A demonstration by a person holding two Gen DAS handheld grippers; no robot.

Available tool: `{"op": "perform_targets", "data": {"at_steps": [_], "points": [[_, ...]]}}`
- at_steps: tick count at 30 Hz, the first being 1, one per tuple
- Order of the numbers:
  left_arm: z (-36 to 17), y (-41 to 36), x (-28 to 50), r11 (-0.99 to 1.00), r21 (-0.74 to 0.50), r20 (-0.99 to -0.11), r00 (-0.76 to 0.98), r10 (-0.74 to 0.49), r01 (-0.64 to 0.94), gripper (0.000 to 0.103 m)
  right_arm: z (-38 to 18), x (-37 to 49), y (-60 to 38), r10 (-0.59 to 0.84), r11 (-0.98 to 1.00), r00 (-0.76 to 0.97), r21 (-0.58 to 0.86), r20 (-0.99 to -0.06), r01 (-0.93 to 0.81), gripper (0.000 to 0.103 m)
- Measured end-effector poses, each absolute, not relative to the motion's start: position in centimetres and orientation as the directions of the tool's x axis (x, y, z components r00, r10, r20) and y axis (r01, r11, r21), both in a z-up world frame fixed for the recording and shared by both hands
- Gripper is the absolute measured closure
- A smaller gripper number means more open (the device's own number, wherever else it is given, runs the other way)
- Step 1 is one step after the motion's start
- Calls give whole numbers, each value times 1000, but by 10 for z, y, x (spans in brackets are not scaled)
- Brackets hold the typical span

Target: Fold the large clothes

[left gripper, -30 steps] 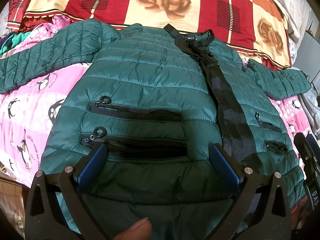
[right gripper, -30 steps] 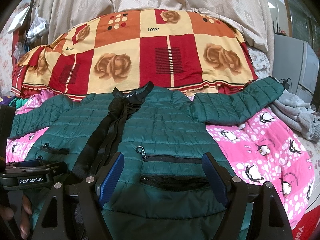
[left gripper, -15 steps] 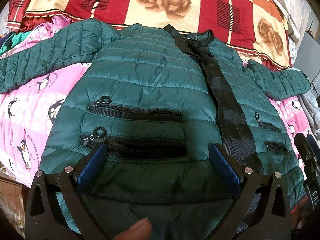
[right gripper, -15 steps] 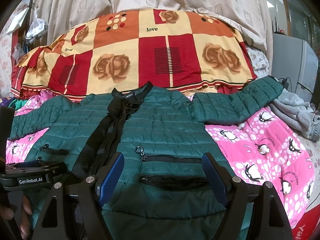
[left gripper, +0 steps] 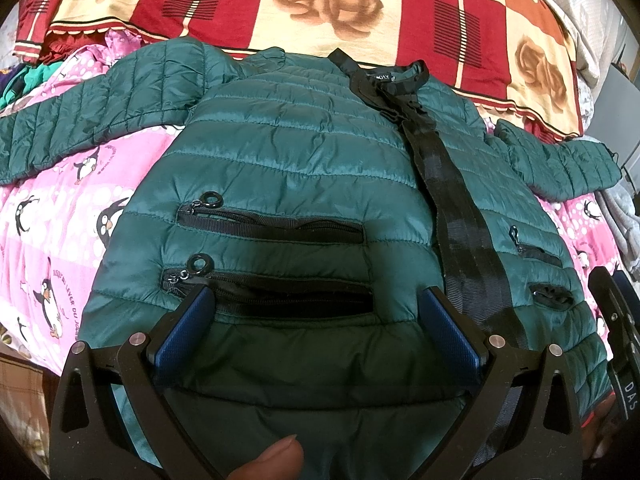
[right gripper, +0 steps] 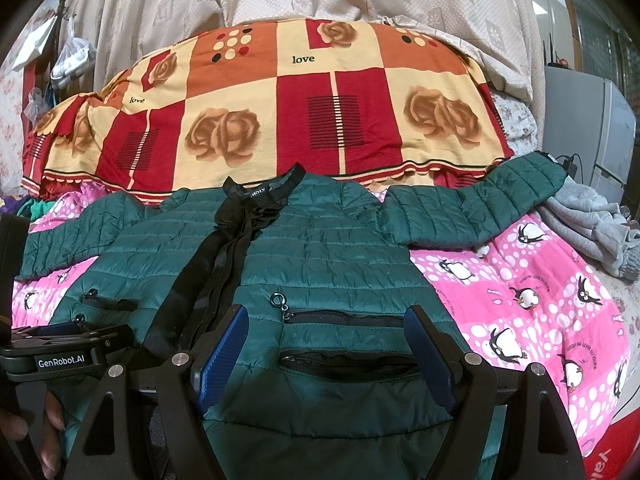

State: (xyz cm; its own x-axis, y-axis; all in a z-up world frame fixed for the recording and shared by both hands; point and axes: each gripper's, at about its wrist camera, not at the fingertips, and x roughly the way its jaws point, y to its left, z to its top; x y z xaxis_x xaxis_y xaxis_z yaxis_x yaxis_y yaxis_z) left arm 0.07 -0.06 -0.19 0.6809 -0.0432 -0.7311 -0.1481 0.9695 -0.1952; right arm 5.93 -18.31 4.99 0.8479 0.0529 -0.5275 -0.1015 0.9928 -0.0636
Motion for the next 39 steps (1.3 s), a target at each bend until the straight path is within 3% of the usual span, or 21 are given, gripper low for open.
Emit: {"op": "perform_targets", "data": {"at_steps": [39], "points": [[-2,-2,1,969,-196,-730,682,-44,-148,0,51,59,-186,51,993,847,-65,-529,-101,25]]}}
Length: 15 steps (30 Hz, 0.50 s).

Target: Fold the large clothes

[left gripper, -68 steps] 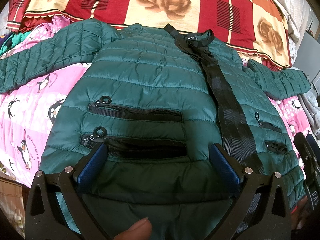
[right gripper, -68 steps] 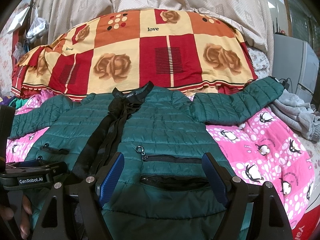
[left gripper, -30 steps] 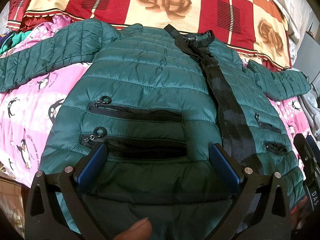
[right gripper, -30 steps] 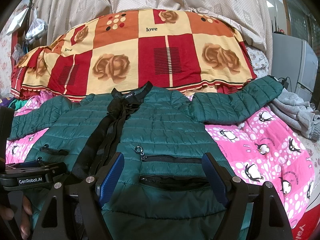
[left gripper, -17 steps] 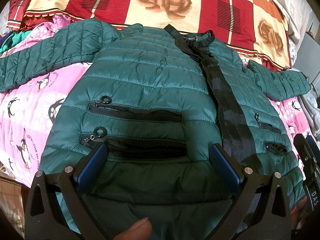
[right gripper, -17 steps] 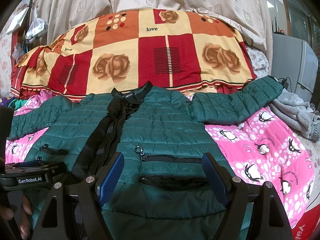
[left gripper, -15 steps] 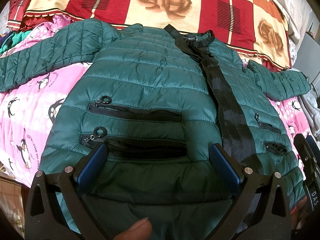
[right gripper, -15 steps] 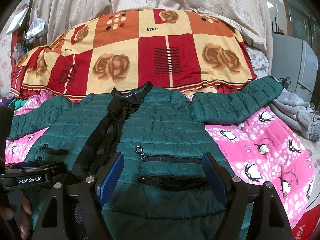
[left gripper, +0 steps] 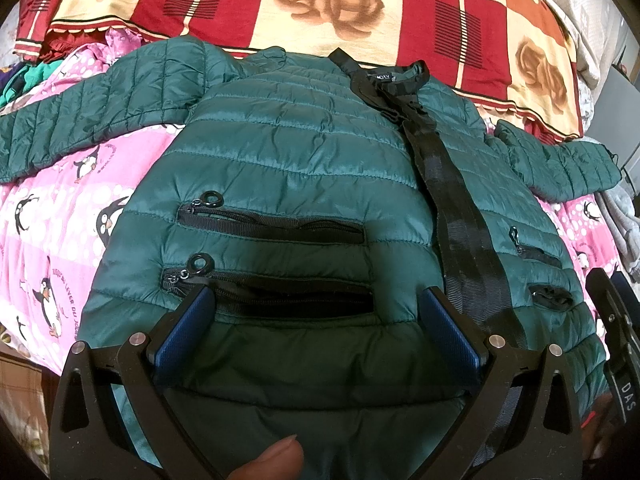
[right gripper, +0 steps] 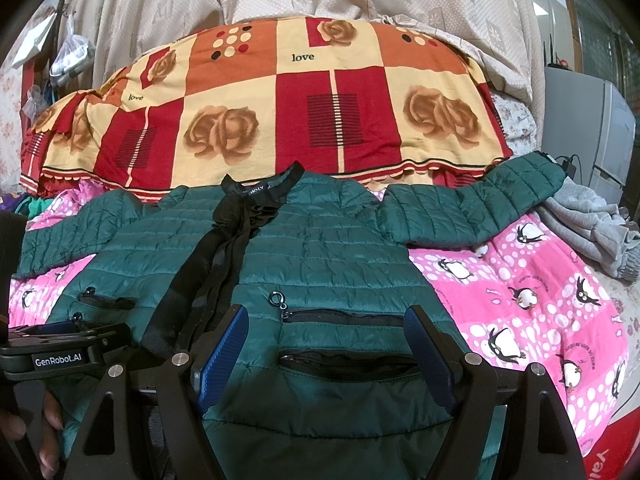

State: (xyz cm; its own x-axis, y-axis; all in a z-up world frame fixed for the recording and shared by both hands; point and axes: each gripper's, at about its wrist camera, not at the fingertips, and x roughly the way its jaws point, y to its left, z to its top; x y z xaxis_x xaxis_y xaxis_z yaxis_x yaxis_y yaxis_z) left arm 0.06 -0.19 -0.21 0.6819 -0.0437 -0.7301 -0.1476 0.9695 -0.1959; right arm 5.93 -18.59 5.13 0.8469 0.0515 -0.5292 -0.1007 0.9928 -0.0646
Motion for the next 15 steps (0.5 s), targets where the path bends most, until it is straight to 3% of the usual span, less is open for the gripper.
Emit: {"op": "perform_targets", "data": {"at_steps": [15], "points": [[-2,-1,1,969,-196,-729,683,-43,-148,0,52,60,-188,52,993,847,-65,-528,-101,25]]}}
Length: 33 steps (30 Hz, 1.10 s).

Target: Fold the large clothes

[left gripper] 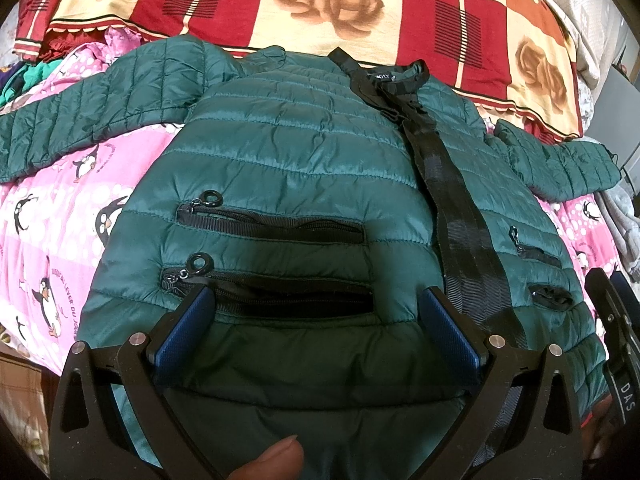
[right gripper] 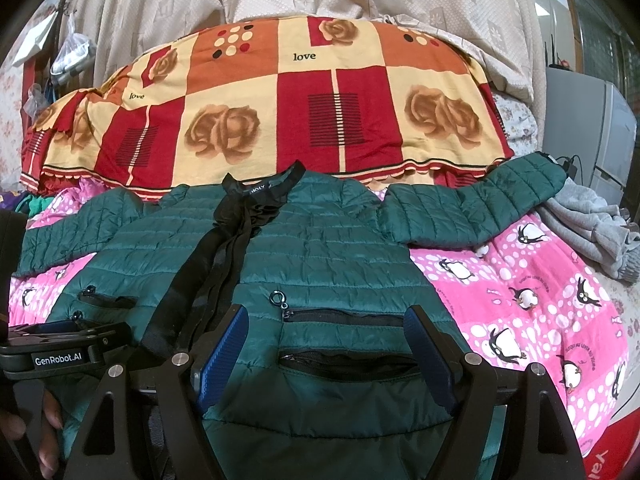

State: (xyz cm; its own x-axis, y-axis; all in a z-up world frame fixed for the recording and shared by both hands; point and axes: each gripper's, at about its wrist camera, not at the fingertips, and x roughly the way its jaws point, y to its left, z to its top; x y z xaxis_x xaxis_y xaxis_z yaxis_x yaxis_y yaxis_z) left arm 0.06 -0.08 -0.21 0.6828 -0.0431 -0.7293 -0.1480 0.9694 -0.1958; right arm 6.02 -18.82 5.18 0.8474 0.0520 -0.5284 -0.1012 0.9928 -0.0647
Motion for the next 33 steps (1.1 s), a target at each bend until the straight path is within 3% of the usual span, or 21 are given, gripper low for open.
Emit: {"op": "perform_targets", "data": {"at_steps": [33], "points": [[-3,0,1,965,-202,-718,695,-31,-166,0,55,54,-195,70,995,862,-22,-502,-94,25]]}}
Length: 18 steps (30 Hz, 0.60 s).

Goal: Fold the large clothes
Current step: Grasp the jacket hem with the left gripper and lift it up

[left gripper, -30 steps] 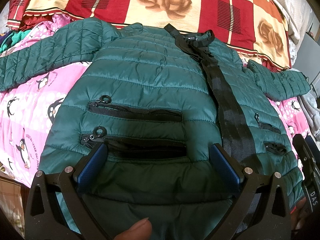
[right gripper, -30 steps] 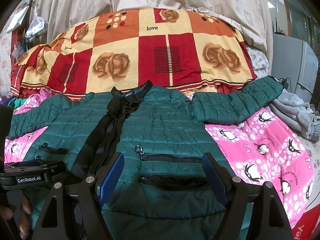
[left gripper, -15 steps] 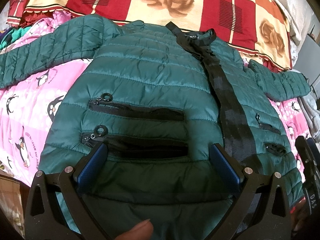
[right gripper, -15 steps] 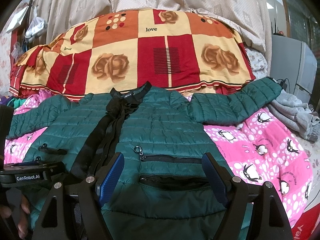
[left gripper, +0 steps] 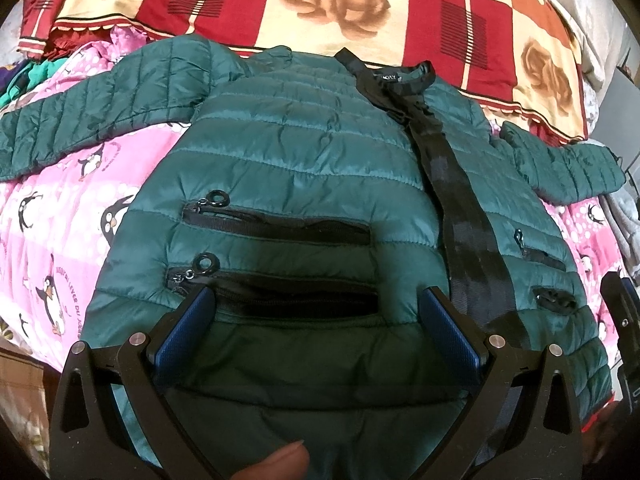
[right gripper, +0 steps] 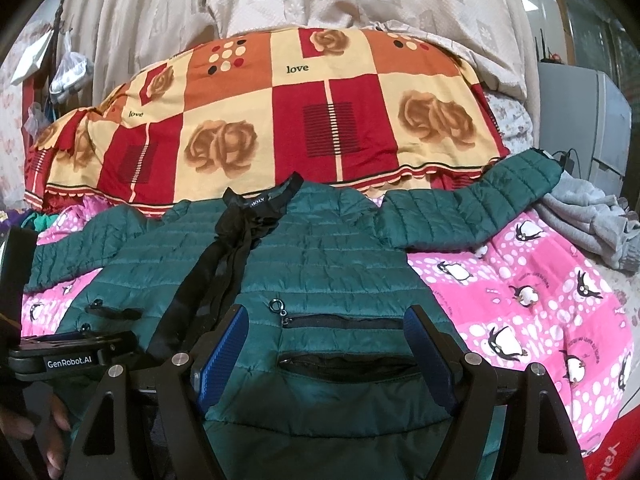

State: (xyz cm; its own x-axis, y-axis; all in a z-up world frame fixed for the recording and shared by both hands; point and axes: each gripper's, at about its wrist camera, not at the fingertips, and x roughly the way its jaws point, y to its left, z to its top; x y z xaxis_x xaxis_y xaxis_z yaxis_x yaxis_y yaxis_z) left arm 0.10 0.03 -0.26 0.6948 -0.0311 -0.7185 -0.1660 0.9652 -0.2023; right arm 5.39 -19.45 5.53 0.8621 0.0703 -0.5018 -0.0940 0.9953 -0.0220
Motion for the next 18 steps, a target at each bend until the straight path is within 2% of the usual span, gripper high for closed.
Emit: {"op": "perform_targets", "data": {"at_steps": [12,18], "points": [[1,8,-1,960,-230,-701,711,-49,-161,0,54,55,-190,61,994,858,-44,-510,-97,25],[17,28,3,940,-269,-700,713,-41,-209,0,53,58,-186,62,992,847,-62,-527,-111,25]]}}
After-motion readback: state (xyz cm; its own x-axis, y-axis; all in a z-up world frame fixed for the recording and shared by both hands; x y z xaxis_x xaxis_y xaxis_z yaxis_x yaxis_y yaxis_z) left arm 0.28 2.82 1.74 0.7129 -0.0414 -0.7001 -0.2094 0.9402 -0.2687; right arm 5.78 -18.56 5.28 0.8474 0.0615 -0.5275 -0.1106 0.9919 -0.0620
